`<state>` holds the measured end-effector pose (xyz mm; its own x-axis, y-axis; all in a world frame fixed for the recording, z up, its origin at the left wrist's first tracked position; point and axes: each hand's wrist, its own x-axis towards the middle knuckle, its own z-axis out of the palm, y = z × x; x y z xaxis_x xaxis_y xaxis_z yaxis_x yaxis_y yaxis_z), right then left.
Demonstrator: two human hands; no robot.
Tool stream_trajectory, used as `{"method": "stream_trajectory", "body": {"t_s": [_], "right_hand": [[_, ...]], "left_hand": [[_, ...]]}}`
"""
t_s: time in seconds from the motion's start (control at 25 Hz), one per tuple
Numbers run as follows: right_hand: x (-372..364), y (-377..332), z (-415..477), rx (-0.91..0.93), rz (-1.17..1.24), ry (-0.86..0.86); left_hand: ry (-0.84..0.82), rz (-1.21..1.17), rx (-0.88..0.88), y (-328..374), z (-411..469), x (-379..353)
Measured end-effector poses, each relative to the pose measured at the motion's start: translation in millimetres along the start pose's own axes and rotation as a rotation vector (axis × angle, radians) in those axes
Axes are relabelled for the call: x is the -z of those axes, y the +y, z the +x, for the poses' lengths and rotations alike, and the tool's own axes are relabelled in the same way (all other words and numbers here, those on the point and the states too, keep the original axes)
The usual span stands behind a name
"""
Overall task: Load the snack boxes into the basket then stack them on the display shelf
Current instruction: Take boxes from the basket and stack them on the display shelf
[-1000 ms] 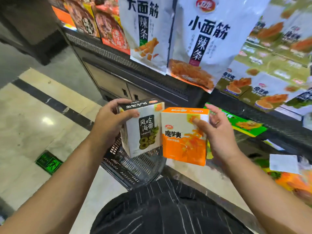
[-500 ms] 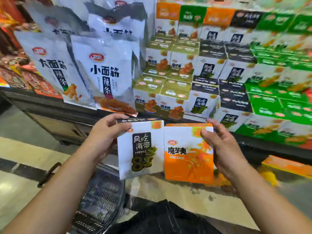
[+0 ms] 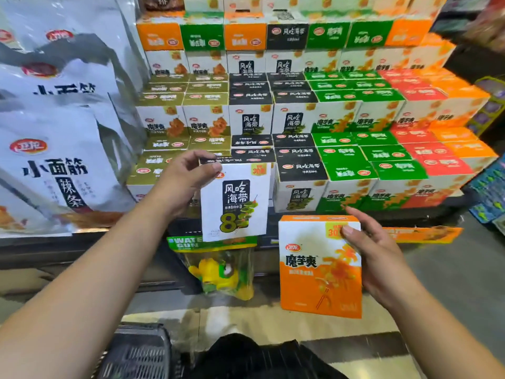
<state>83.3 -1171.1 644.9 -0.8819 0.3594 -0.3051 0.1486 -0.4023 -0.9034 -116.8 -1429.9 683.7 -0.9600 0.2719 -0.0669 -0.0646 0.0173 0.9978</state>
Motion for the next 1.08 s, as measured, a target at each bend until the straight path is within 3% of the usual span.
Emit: {"method": "stream_trajectory", "body": {"t_s": [0.32,0.6,0.96,1.08], "right_hand": [[0,6,17,0.026,0.089,0.127],[-24,14,34,0.01,0.097,0.206],[-39,17,44,-0.026,0.105,0.283],[-39,22,48,-0.026,0.108,0.287]], "left_hand": [[-0.143,-0.069,0.01,-11,94,-22],[-0.299,-0.226,0.074,-14,126,-33],[-0.306,-0.099,0.065,-29,143,-10],[-0.379,-0.01,0.014,-36,149,-13]]}}
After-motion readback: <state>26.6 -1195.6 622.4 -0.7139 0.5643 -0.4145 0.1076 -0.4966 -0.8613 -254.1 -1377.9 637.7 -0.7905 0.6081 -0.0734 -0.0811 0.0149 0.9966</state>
